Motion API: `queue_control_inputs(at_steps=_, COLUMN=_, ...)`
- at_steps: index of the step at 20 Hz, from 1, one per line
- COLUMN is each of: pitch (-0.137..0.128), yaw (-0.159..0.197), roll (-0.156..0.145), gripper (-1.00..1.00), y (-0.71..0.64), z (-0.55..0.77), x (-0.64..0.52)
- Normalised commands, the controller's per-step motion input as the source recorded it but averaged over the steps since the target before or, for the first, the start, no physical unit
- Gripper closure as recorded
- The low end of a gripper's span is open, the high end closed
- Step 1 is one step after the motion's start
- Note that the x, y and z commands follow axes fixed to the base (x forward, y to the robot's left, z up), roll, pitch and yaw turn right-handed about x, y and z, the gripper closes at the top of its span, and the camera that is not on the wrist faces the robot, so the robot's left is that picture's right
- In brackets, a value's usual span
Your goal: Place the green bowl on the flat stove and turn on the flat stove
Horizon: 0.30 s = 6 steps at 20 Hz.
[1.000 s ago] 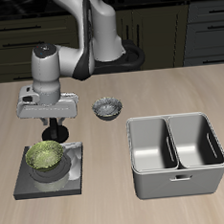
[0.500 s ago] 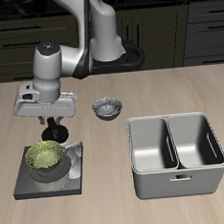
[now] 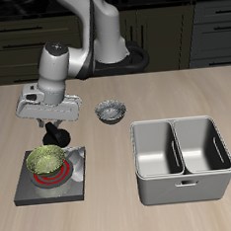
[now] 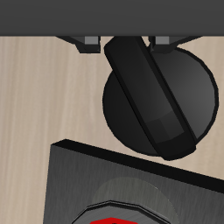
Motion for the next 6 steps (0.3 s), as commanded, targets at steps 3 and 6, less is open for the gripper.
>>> queue_control_inputs(at_steps=3, pitch=-0.032, yaw=0.001, roll=-0.009, gripper=1.0, y=-0.1, z=0.27, x=0.05)
queue_control_inputs(at_steps=6, pitch=-0.035, yaw=0.058, roll=-0.025, gripper=1.0, y=-0.13, z=0.25, x=0.11)
